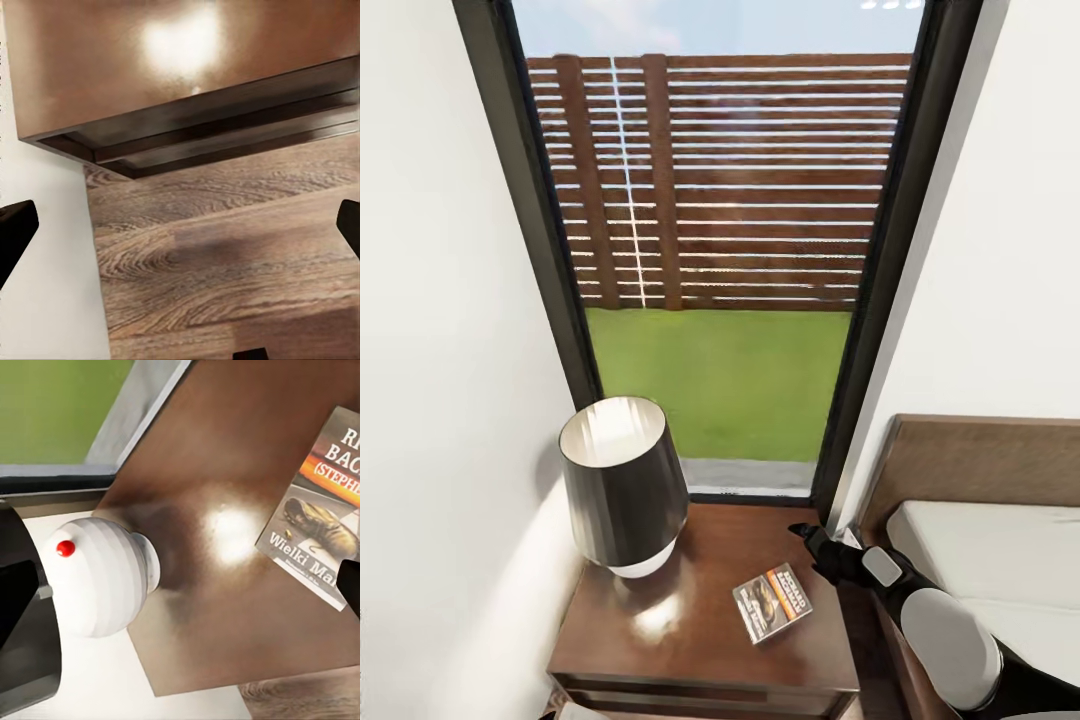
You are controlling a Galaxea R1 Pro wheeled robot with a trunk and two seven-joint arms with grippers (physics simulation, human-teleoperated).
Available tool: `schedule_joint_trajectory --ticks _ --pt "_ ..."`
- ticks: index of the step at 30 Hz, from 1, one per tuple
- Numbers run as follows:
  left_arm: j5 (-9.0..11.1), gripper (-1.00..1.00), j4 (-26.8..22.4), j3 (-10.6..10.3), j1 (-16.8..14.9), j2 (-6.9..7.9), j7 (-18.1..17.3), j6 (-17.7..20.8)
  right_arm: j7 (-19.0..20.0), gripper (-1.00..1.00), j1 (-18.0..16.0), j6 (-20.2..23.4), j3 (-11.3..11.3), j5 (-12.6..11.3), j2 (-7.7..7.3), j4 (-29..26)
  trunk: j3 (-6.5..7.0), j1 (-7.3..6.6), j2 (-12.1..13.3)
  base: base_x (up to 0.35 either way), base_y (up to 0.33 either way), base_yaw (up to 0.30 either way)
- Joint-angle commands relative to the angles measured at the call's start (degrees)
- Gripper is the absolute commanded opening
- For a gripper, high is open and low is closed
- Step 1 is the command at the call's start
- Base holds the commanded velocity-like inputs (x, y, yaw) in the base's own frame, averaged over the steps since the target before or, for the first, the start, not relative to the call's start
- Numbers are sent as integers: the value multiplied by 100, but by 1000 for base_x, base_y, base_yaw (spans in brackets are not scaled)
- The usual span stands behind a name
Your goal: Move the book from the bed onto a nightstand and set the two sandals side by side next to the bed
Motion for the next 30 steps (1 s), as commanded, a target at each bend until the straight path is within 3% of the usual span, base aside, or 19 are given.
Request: schedule_joint_trajectory --ticks 1,30 --pt "54 100 0 -50 -3 3 24 -16 -8 100 -1 35 8 -57 -1 -6 13 -23 39 0 0 0" --pt "53 100 -2 -50 -3 3 24 -30 -16 100 -1 35 7 -47 -2 -6 534 -660 1202 0 0 0"
